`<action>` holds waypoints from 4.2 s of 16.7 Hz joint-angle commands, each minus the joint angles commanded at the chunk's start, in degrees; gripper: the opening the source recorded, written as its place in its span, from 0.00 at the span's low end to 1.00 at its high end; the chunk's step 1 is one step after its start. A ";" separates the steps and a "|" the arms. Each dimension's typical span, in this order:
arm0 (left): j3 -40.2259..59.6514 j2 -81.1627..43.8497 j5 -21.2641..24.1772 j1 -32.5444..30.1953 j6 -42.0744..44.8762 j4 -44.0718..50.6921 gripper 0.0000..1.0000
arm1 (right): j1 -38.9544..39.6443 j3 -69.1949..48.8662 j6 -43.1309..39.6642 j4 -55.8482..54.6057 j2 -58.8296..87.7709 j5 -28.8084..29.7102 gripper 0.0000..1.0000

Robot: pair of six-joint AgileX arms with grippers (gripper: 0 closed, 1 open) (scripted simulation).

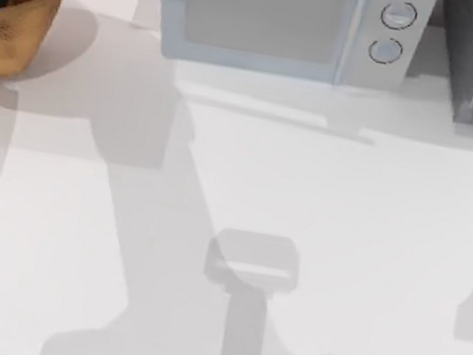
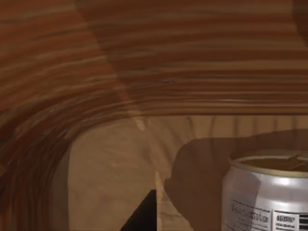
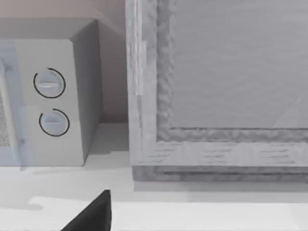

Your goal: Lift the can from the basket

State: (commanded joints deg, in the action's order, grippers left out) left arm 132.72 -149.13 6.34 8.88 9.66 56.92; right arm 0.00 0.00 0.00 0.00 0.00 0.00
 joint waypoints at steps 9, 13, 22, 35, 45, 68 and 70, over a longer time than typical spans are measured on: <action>0.00 0.00 0.00 0.00 0.00 0.00 0.00 | 0.00 0.00 0.00 0.00 0.00 0.00 1.00; 0.00 0.00 0.00 0.00 0.00 0.00 0.00 | 0.00 0.00 0.00 0.00 0.00 0.00 1.00; -6.29 10.11 -0.87 0.12 -0.88 -4.17 0.00 | 0.00 0.00 0.00 0.00 0.00 0.00 1.00; -52.80 62.37 -2.87 -3.37 -3.56 -23.28 0.00 | 0.00 0.00 0.00 0.00 0.00 0.00 1.00; -87.06 97.41 -4.24 -5.80 -6.12 -36.03 0.00 | 0.00 0.00 0.00 0.00 0.00 0.00 1.00; -131.44 146.56 -4.01 -9.37 -9.43 -57.76 0.00 | 0.00 0.00 0.00 0.00 0.00 0.00 1.00; -129.35 142.40 -0.30 -10.24 -9.23 -59.44 0.00 | 0.00 0.00 0.00 0.00 0.00 0.00 1.00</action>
State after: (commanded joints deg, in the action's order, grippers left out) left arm 3.37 -6.73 6.05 -1.36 0.42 -2.53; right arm 0.00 0.00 0.00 0.00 0.00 0.00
